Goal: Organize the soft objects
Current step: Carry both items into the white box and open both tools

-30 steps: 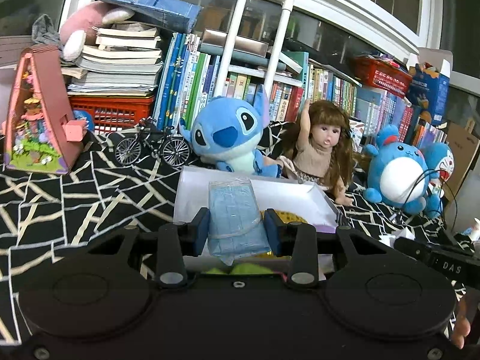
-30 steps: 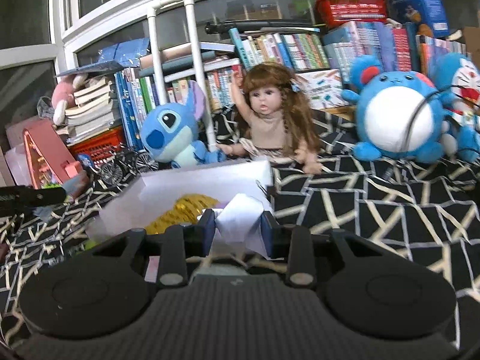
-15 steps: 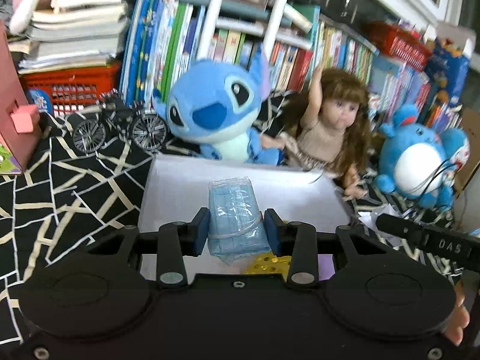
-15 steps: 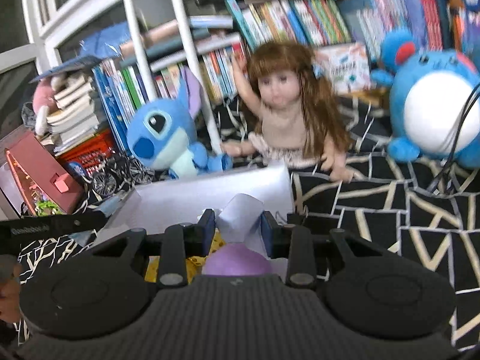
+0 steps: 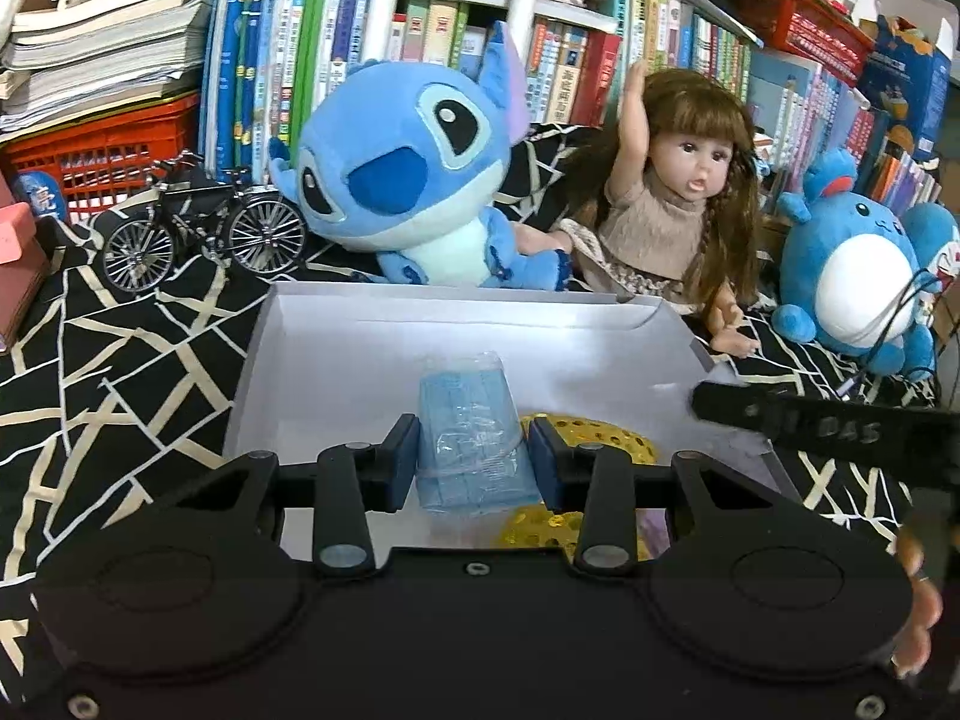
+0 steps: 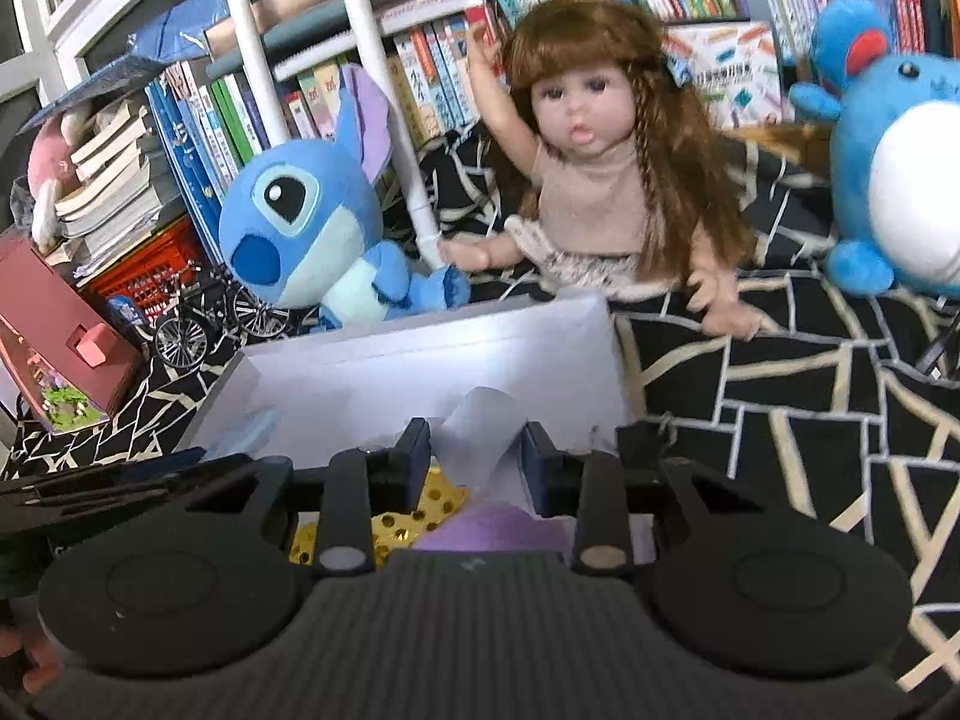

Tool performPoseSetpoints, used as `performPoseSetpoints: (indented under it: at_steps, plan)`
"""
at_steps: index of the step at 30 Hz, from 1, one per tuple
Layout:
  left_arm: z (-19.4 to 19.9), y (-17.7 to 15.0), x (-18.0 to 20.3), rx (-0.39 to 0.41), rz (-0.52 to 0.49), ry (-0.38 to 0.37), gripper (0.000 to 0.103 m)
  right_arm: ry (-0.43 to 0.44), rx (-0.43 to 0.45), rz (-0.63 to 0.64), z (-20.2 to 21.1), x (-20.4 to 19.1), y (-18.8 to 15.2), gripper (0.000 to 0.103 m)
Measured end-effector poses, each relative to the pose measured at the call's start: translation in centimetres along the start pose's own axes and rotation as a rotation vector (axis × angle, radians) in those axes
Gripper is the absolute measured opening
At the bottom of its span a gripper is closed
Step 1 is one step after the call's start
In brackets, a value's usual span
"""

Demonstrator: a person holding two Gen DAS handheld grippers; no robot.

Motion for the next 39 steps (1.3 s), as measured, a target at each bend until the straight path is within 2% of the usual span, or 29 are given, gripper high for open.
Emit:
performPoseSetpoints:
  at_steps: [7, 13, 23, 29, 35, 37, 39]
  plan:
    - [0.1, -0.8, 1.1, -0.050, 0.014, -0.090, 0.038, -0.004, -0.019, 0.002, -1.1, -0.1, -0.4, 0.038]
    - [-1.1, -1.4, 0.5, -0.061, 0.001, -0.002, 0.038, -0.004, -0.033, 0.004, -1.9, -0.2, -0.6, 0.038]
    - [-2.4, -2.3, -0.1, -0.089, 0.028, 0.011, 0.039, -0.007, -0.042, 0.004, -2.7, -0.1, -0.8, 0.038]
    - [-2.2, -2.2, -0.4, -0.085, 0.045, 0.008, 0.040, 0.003, -0.052, -0.045, -3.3, 0.2, -1.5, 0.038]
    - [-1.7, -2.2, -1.1, -0.074, 0.060, 0.014, 0.054, 0.028, -0.033, -0.072, -2.8, 0.3, -1.4, 0.043]
    - [-1.3, -2.1, -1.2, -0.058, 0.064, 0.022, 0.068, 0.038, -0.024, -0.080, -2.4, 0.2, -1.3, 0.045]
    - [-0.6, -1.9, -1.2, -0.031, 0.068, 0.020, 0.073, 0.049, -0.016, -0.081, -2.0, 0.1, -1.2, 0.054]
Point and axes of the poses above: each gripper's, at about its wrist camera, not at the fingertips, and z roughly against the way its jaws point, x to its right, y to its top, the point moved 6 cm from there along -z, roughly the way its jaws point, and after that the axes turned 15 degrees about z, right-handed, at the moved point
